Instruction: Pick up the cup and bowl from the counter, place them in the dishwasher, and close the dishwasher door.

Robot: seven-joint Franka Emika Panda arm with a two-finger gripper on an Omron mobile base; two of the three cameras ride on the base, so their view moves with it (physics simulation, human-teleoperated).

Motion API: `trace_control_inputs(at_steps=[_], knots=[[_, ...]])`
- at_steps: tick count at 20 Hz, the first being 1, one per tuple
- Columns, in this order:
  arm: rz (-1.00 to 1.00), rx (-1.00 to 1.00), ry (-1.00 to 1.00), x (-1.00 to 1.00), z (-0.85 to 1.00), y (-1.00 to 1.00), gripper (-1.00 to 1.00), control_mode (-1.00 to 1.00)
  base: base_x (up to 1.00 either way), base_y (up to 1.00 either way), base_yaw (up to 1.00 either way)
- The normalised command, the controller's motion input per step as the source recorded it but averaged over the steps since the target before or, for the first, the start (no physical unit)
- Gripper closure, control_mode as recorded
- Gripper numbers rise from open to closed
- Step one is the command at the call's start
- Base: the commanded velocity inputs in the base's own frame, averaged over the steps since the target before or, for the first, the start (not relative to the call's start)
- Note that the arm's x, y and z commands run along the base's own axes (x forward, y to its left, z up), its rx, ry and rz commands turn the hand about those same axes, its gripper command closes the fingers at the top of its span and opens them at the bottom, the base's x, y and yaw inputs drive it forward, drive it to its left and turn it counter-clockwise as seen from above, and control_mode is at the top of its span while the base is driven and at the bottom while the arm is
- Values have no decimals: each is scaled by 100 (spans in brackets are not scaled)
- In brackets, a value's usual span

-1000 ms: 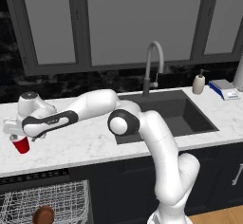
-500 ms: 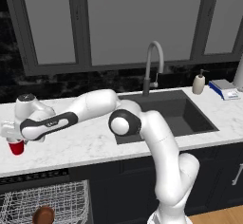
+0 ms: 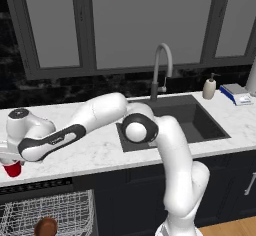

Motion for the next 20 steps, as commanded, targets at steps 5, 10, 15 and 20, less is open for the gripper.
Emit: trace_control_inputs(at_steps=[5, 10, 15, 20], knots=[[0, -10, 0, -100, -4, -3, 100, -100, 0, 0, 0], [0, -12, 0, -98, -35, -5, 100, -100, 0, 0, 0], [1, -23, 0, -54, -80, 0, 100, -100, 0, 0, 0], [1, -24, 0, -15, -77, -10, 100, -100, 0, 0, 0]])
